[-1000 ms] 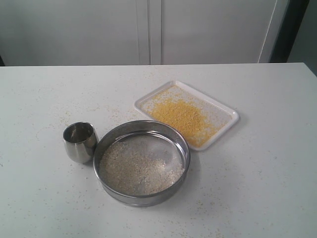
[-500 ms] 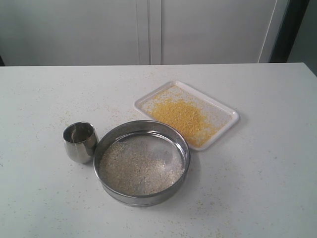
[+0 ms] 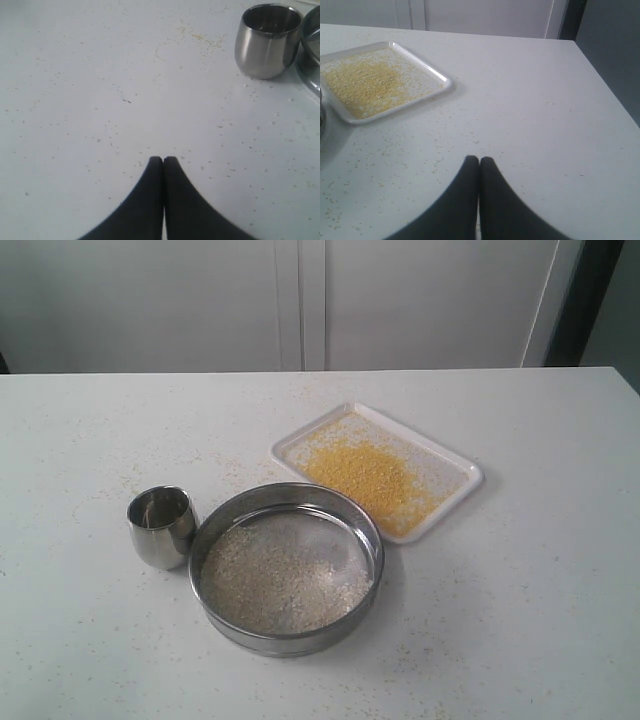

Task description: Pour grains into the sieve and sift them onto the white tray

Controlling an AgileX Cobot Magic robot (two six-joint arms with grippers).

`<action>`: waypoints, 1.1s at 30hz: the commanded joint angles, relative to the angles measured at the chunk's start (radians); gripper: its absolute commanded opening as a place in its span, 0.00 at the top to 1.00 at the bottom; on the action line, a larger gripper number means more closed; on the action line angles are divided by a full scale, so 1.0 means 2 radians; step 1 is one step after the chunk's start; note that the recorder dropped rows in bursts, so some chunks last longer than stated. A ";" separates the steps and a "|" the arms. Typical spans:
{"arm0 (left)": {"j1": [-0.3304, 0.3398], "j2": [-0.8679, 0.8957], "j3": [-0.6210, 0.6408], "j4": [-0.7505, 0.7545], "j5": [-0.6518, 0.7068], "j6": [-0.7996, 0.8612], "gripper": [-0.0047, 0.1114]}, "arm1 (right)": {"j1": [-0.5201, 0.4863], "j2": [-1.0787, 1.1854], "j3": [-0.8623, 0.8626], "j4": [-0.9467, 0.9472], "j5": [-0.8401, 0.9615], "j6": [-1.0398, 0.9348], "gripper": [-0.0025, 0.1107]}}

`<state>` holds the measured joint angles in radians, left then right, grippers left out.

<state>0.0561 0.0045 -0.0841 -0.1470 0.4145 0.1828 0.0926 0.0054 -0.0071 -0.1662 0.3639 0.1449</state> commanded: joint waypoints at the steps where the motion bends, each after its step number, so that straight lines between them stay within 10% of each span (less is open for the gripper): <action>1: 0.001 -0.002 0.017 0.003 -0.012 0.000 0.96 | -0.003 -0.003 0.004 -0.005 -0.007 -0.005 0.98; 33: 0.001 -0.002 0.042 0.071 -0.031 -0.107 0.96 | -0.003 -0.003 0.004 -0.005 -0.007 -0.005 0.98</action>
<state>0.0561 0.0045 -0.0118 -0.0089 0.3446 0.0085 0.0926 0.0054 -0.0071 -0.1662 0.3639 0.1449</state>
